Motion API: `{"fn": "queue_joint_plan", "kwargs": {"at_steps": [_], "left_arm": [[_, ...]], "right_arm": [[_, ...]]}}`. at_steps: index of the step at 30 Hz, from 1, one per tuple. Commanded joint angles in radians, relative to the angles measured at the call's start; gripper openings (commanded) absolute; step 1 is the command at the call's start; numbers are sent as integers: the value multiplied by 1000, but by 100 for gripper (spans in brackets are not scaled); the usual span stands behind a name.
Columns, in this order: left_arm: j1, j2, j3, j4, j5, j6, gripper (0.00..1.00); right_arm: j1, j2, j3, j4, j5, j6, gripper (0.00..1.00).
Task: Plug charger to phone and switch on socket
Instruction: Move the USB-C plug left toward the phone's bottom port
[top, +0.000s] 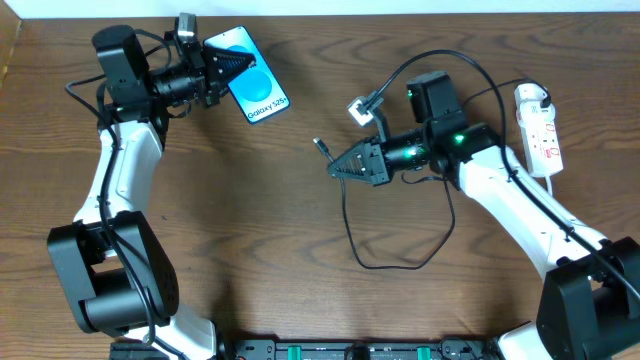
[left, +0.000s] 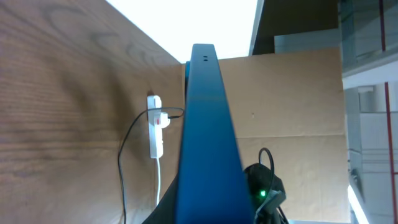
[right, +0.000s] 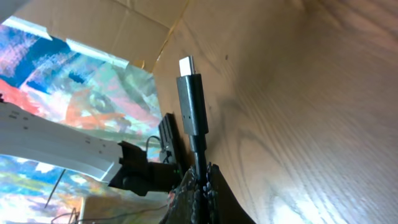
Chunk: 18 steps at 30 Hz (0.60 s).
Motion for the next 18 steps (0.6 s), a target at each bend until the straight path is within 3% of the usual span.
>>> {"fn": "queue_joint_plan", "kwargs": {"at_steps": [1,10,18], "left_arm": [[-6,-6,7,37,18,14,7],[-5,-6,7,195,18,-99,7],[-5,-6,7,203,9,-152,7]], "right_arm": [[27,-23,0,42,-28,73,1],[30,-23,0,113,-29,148,1],[40,-23,0,250,6,227,1]]}}
